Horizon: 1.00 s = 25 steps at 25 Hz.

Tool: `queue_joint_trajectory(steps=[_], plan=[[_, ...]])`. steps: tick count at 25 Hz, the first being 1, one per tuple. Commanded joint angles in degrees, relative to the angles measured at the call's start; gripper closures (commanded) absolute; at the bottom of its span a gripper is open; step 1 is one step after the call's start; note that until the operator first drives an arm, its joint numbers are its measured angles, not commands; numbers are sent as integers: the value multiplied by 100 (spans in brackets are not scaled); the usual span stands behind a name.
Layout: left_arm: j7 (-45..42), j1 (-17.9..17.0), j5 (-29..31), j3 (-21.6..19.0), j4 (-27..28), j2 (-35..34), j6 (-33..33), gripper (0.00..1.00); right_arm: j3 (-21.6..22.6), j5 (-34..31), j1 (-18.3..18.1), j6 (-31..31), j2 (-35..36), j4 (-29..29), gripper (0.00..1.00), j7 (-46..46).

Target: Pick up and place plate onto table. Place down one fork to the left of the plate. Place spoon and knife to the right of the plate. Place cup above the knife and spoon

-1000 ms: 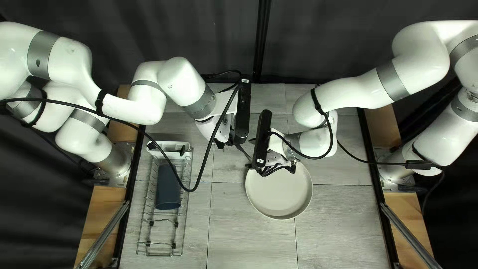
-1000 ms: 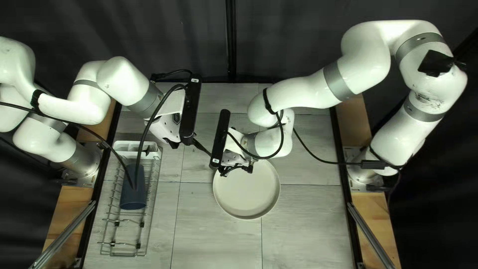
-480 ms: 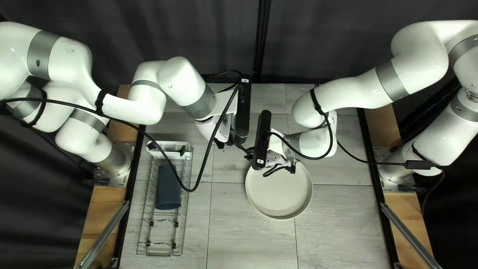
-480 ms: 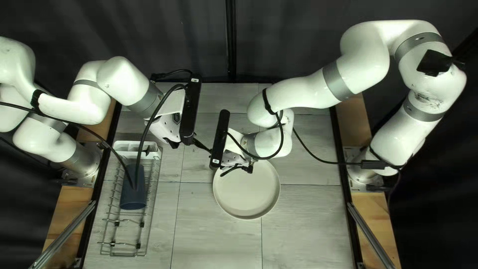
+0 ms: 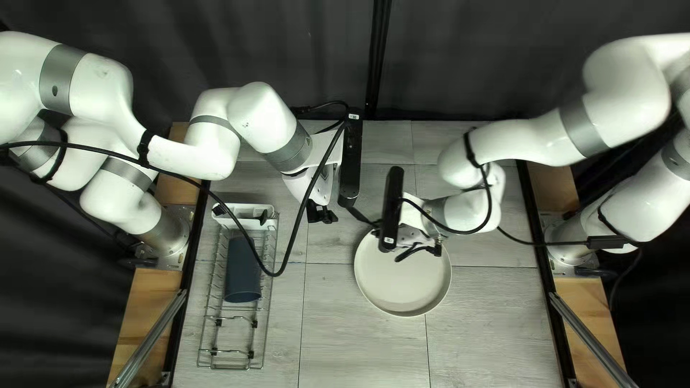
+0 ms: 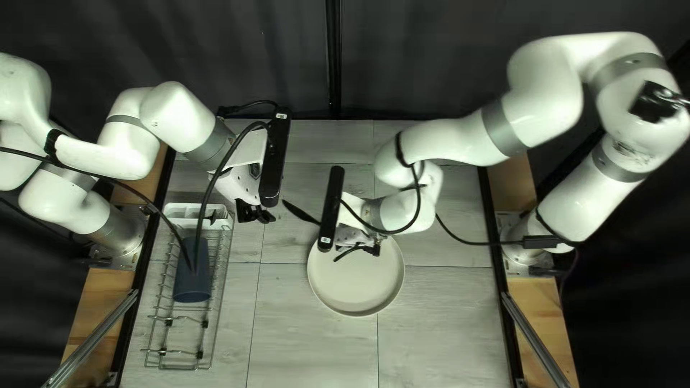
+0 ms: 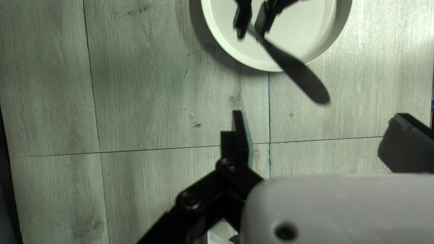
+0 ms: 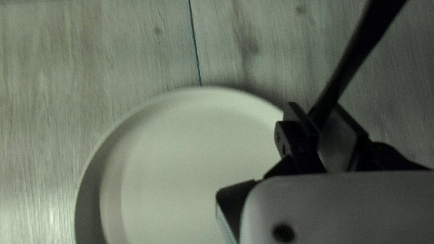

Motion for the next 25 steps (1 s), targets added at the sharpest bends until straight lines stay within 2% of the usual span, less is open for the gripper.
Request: queue_joint_trajectory(steps=[1,15,16,17,18,25], plan=[[0,0,0,0,0,0,0,0,-11,203,7,-41,-121,-116,100,-181],[0,0,0,0,0,0,0,0,-11,203,7,-41,-121,-116,100,-181],[0,0,0,0,0,0,0,0,-131,-164,-128,-283,43,-180,100,-147],[0,0,0,0,0,0,0,0,-205,119,-174,-473,50,-247,100,-524],[0,0,0,0,0,0,0,0,-671,2452,336,-759,-158,-630,100,-2676],[0,0,0,0,0,0,0,0,-671,2452,336,-759,-158,-630,100,-2676]])
